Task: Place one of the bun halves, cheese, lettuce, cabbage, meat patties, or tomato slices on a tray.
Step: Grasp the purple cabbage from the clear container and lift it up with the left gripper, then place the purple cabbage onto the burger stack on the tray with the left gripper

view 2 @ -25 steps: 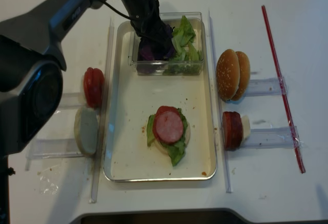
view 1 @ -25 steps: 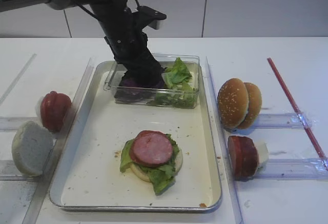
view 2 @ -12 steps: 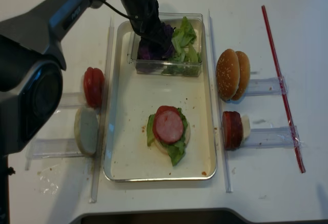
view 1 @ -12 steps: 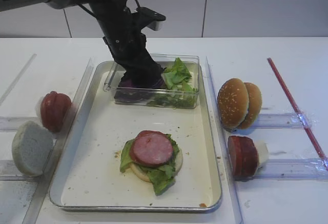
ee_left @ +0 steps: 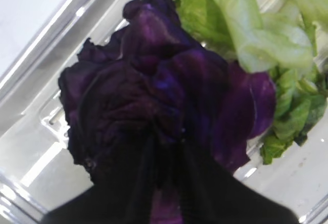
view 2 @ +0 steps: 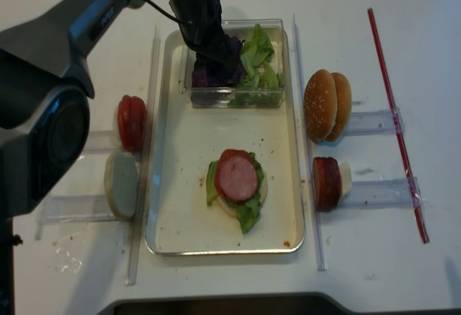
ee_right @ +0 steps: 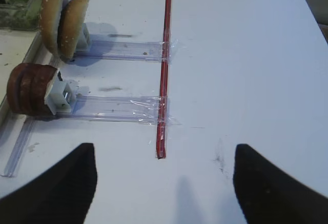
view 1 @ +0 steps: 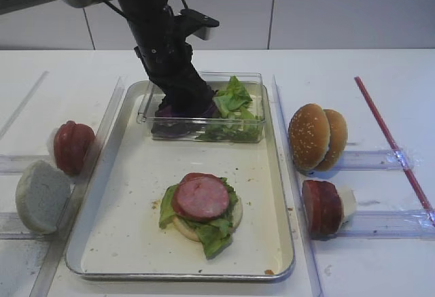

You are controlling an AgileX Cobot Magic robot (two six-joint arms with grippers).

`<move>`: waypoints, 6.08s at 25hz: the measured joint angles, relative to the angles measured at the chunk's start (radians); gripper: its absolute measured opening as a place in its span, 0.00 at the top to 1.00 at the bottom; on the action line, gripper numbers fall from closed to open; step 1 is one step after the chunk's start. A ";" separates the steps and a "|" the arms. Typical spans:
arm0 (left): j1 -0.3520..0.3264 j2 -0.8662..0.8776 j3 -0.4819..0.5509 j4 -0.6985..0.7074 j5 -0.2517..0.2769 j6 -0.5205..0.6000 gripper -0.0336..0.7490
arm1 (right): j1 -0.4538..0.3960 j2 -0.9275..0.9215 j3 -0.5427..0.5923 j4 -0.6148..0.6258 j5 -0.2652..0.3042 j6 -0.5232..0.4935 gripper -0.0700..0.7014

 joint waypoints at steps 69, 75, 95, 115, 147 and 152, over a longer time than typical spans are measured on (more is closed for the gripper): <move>0.000 -0.559 0.336 -0.056 0.042 -0.049 0.95 | 0.000 0.000 0.000 0.000 0.000 0.006 0.18; 0.000 -0.637 0.484 -0.061 0.041 -0.049 0.95 | 0.000 0.000 0.000 0.000 0.000 0.006 0.18; -0.008 -0.714 0.647 -0.219 0.031 0.046 0.95 | 0.000 0.000 0.000 -0.002 0.000 0.006 0.18; -0.243 -0.602 0.647 -0.047 0.025 0.003 0.96 | 0.000 0.000 0.000 -0.002 0.000 0.006 0.18; -0.315 -0.530 0.647 0.053 -0.137 0.002 0.96 | 0.000 0.000 0.000 -0.002 0.000 0.004 0.18; -0.320 -0.502 0.647 0.050 -0.137 0.002 0.96 | 0.000 0.000 0.000 -0.004 0.000 0.004 0.18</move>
